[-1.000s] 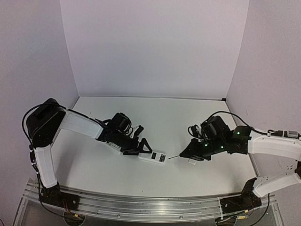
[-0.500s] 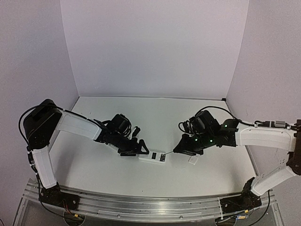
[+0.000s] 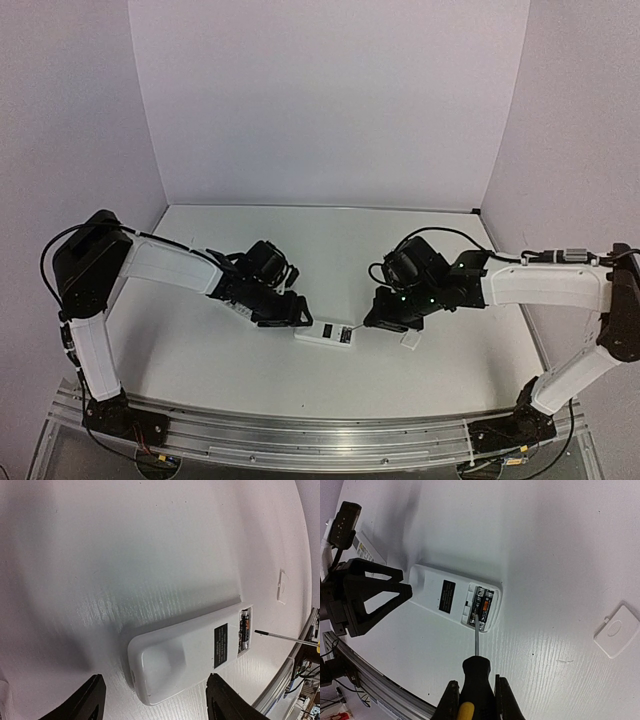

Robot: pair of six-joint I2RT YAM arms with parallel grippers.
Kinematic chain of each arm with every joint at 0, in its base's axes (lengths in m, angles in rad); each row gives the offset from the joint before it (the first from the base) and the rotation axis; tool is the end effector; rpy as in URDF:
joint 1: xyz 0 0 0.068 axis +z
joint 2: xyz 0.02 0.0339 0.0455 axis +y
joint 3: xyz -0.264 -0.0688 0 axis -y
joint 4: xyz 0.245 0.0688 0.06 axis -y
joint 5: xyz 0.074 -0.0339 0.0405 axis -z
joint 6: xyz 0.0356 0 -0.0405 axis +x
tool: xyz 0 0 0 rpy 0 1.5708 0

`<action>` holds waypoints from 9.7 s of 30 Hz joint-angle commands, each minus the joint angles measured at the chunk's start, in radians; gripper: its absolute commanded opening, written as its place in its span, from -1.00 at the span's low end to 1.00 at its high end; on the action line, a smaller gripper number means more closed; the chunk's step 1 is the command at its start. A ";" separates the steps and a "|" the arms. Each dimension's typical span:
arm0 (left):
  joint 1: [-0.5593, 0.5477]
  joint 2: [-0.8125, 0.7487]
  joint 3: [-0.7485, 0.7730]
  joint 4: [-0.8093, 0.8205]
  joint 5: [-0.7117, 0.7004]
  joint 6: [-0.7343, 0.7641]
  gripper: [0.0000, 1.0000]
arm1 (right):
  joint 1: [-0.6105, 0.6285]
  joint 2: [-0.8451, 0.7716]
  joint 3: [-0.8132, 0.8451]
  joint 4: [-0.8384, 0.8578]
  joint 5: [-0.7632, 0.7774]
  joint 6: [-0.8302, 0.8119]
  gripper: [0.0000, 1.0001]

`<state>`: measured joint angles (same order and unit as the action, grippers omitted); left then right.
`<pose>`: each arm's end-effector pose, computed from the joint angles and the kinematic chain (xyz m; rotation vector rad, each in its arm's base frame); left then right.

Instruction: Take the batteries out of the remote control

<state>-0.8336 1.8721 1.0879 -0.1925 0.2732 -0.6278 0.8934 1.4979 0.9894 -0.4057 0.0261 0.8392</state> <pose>0.2448 -0.2839 0.1453 0.3981 2.7274 -0.8445 0.1956 0.2417 0.2231 -0.0594 2.6196 0.6579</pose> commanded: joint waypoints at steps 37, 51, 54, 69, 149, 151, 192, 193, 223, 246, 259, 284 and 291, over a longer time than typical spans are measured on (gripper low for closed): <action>-0.089 0.068 0.078 -0.105 -0.171 -0.003 -0.01 | 0.056 0.159 0.176 -0.148 0.125 0.085 -1.00; -0.091 0.098 0.082 -0.108 -0.180 -0.014 -0.13 | 0.059 0.181 0.123 -0.117 0.081 0.097 -1.00; -0.091 0.112 0.076 -0.117 -0.189 -0.033 -0.17 | 0.053 0.142 0.045 -0.024 0.053 0.105 -1.00; -0.091 0.143 0.032 -0.138 -0.186 -0.077 -0.25 | -0.041 0.056 -0.309 0.477 -0.164 0.209 -1.00; -0.091 0.099 -0.003 -0.120 -0.174 -0.039 -0.28 | -0.050 -0.020 -0.330 0.749 -0.213 0.196 -1.00; -0.091 0.096 -0.004 -0.117 -0.172 -0.039 -0.28 | -0.047 0.038 -0.287 0.746 -0.273 0.187 -1.00; -0.088 -0.007 0.243 -0.146 -0.294 0.171 0.99 | -0.028 -0.232 -0.293 0.173 -0.313 -0.002 -1.00; -0.087 0.011 0.265 -0.147 -0.285 0.186 0.99 | -0.027 -0.223 -0.296 0.173 -0.314 0.000 -1.00; -0.052 0.034 0.072 0.022 0.163 0.149 0.99 | -0.025 -0.022 -0.198 0.291 0.039 0.024 -1.00; -0.078 -0.011 -0.057 0.280 0.274 -0.025 0.99 | -0.043 0.191 -0.020 0.366 -0.018 -0.042 -1.00; -0.092 0.026 -0.046 0.305 0.265 -0.039 0.99 | -0.077 0.114 -0.041 0.336 0.056 -0.073 -1.00; -0.168 -0.084 0.044 0.220 0.122 -0.020 0.99 | -0.079 -0.365 -0.230 0.109 0.224 -0.091 -1.00; -0.064 -0.372 -0.101 0.005 -0.081 -0.028 0.99 | -0.060 -0.277 -0.144 0.095 0.044 -0.133 -1.00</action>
<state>-0.9879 1.6466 1.0545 -0.0665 0.3142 -0.6582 0.8187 1.1626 0.7549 -0.3012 0.1932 0.7465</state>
